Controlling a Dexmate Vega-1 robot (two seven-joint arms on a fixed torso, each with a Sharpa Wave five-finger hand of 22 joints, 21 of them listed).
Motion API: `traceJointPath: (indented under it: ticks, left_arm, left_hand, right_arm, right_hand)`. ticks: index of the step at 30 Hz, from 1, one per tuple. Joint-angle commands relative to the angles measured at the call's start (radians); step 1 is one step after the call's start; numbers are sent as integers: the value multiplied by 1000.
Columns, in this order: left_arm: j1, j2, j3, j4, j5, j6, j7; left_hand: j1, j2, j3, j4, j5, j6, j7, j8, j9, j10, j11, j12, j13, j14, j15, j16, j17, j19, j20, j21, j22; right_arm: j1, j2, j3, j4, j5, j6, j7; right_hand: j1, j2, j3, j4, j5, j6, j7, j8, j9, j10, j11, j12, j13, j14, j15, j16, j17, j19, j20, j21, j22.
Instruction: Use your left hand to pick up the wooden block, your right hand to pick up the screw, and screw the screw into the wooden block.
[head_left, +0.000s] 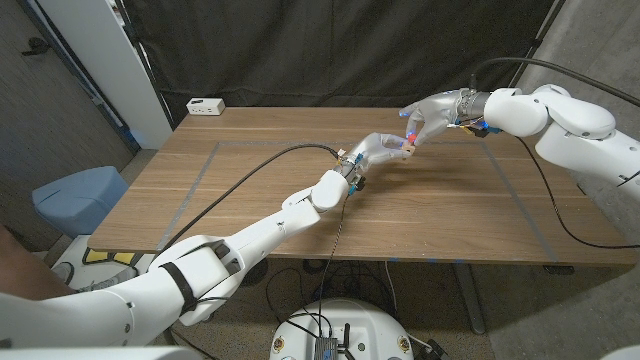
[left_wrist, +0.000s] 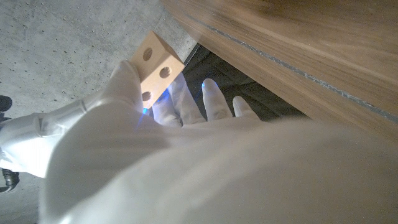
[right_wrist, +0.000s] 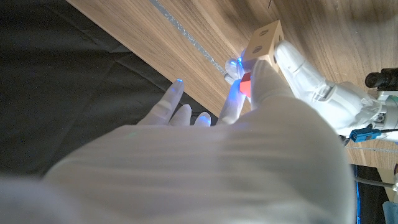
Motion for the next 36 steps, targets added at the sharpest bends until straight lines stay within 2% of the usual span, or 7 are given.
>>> traceJointPath:
  ticks: [1, 18, 20, 36]
  left_arm:
    - [0, -2, 1, 3, -2, 2, -3]
    - [-1, -3, 2, 6, -2, 2, -5]
    - [-1, -3, 2, 6, -3, 4, -5]
    - [-13, -16, 4, 39, -9, -7, -6]
  left_hand:
    - [44, 55, 22, 18, 5, 77, 16, 9, 5, 9, 1, 5, 6, 8, -93, -4, 5, 0, 4, 1, 4]
    - [46, 55, 23, 17, 5, 78, 17, 9, 5, 9, 1, 4, 7, 10, -93, -2, 5, 0, 5, 1, 4]
    - [46, 56, 23, 17, 5, 77, 17, 9, 5, 9, 1, 4, 7, 11, -93, -2, 5, 0, 4, 1, 4]
    - [46, 57, 24, 18, 6, 76, 19, 8, 5, 9, 0, 4, 8, 11, -92, -2, 5, 0, 5, 1, 4]
  right_arm:
    - [0, -1, 0, 7, 14, -6, 1]
    - [-11, -1, -5, 0, 4, -34, -16]
    - [-12, 0, -5, 1, 4, -37, -18]
    - [3, 14, -28, 13, -17, -48, -11]
  right_hand:
    - [-20, 13, -4, 14, -5, 18, 3, 10, 5, 15, 0, 7, 3, 9, -54, 3, 4, 11, -46, 7, 2]
    - [-71, 21, -23, 35, -15, 55, 19, 31, 9, 58, 3, 12, 2, 24, -64, 4, 1, 26, -45, 7, 2]
    - [-77, 23, -25, 38, -16, 58, 20, 32, 9, 64, 11, 13, 2, 27, -64, 5, 1, 28, -44, 7, 2]
    - [-110, 27, -37, 48, -19, 99, 34, 36, -11, 94, 12, 14, 1, 43, -66, 6, -1, 39, -41, 6, 3]
